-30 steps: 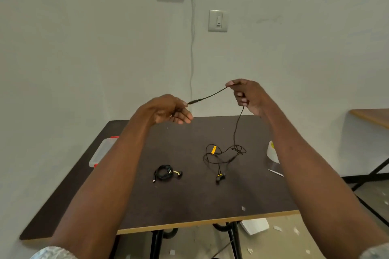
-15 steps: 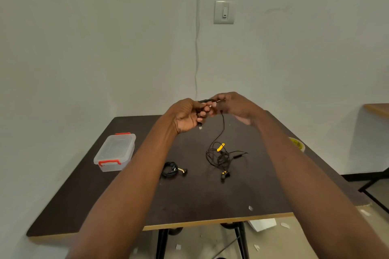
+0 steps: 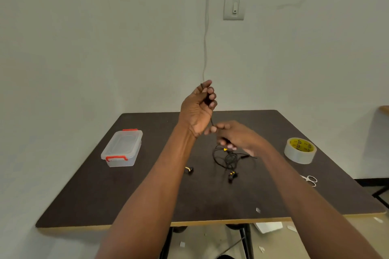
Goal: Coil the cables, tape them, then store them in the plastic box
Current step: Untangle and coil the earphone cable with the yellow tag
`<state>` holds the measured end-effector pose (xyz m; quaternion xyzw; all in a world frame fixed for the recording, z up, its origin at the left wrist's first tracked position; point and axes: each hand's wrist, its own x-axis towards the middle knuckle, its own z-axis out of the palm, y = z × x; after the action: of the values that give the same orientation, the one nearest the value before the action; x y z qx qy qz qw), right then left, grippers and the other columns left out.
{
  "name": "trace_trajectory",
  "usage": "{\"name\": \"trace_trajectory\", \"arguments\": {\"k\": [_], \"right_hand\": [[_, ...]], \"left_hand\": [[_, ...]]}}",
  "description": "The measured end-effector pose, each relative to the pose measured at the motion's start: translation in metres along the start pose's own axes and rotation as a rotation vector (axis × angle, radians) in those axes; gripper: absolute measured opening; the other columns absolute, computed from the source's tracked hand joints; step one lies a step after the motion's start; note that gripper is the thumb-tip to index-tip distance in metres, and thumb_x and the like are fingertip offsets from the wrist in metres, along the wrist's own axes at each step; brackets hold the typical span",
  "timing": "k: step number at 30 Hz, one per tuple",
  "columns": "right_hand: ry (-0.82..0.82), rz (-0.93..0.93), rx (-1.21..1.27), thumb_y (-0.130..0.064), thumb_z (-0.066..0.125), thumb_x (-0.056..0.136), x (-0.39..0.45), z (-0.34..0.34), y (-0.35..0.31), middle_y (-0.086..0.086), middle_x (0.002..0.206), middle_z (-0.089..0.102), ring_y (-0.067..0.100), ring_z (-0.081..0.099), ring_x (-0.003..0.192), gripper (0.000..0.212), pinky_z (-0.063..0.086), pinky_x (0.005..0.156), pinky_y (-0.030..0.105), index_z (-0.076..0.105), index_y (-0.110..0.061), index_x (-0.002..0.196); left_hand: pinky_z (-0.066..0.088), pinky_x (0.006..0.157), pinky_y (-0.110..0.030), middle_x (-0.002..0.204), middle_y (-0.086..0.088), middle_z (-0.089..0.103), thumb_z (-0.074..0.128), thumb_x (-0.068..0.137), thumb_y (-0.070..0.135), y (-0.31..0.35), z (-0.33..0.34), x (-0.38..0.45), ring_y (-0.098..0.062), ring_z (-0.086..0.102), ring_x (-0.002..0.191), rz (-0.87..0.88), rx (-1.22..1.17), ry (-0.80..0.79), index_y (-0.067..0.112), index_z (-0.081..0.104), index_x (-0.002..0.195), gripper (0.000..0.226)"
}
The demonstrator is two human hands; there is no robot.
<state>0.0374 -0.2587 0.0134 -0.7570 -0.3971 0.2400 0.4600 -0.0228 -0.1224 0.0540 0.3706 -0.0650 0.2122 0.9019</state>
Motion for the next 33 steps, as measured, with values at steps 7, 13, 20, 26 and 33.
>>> {"name": "trace_trajectory", "arguments": {"k": [7, 13, 20, 26, 33], "right_hand": [[-0.03, -0.152, 0.241, -0.027, 0.054, 0.097, -0.027, -0.036, -0.029, -0.005, 0.059, 0.039, 0.007, 0.028, 0.049, 0.021, 0.015, 0.047, 0.023, 0.064, -0.012, 0.087], [0.211, -0.274, 0.493, -0.022, 0.052, 0.1, -0.001, -0.045, -0.031, -0.003, 0.06, 0.038, 0.009, 0.025, 0.047, 0.023, 0.016, 0.045, 0.025, 0.061, -0.006, 0.086], [0.328, -0.031, 0.181, -0.015, 0.052, 0.097, 0.019, 0.001, 0.017, -0.001, 0.061, 0.043, 0.005, 0.028, 0.04, 0.016, 0.017, 0.038, 0.016, 0.063, -0.015, 0.086], [-0.038, 0.047, 0.1, -0.021, 0.052, 0.1, 0.0, 0.024, 0.032, -0.002, 0.06, 0.039, 0.009, 0.027, 0.047, 0.021, 0.019, 0.041, 0.019, 0.067, -0.007, 0.098], [-0.366, -0.005, 0.206, -0.017, 0.057, 0.097, -0.02, -0.012, -0.013, 0.003, 0.061, 0.043, 0.011, 0.037, 0.042, 0.014, 0.026, 0.039, 0.02, 0.062, -0.004, 0.094]], "left_hand": [[0.038, 0.058, -0.021, 0.069, 0.0, 0.063, 0.038, 0.091, -0.011, -0.022, -0.032, -0.013, -0.006, 0.054, 0.058, 0.001, 0.963, -0.076, 0.012, 0.064, 0.085, 0.035], [0.025, 0.054, -0.026, 0.062, -0.003, 0.04, 0.038, 0.101, 0.022, -0.029, -0.042, -0.042, -0.013, 0.033, 0.056, -0.225, 0.57, -0.114, 0.006, 0.058, 0.082, 0.032], [0.033, 0.058, -0.029, 0.051, 0.004, 0.033, 0.042, 0.099, 0.017, -0.011, -0.034, -0.049, -0.011, 0.032, 0.046, -0.251, 0.207, -0.214, 0.006, 0.058, 0.085, 0.024], [0.045, 0.065, -0.028, 0.049, 0.006, 0.033, 0.043, 0.101, 0.014, 0.006, -0.028, -0.036, -0.01, 0.042, 0.052, 0.01, 0.129, -0.055, -0.003, 0.058, 0.11, 0.024], [0.05, 0.07, -0.022, 0.077, -0.002, 0.06, 0.036, 0.102, 0.0, 0.001, -0.055, -0.015, -0.011, 0.058, 0.071, 0.182, 0.762, 0.113, 0.007, 0.06, 0.099, 0.024]]}}
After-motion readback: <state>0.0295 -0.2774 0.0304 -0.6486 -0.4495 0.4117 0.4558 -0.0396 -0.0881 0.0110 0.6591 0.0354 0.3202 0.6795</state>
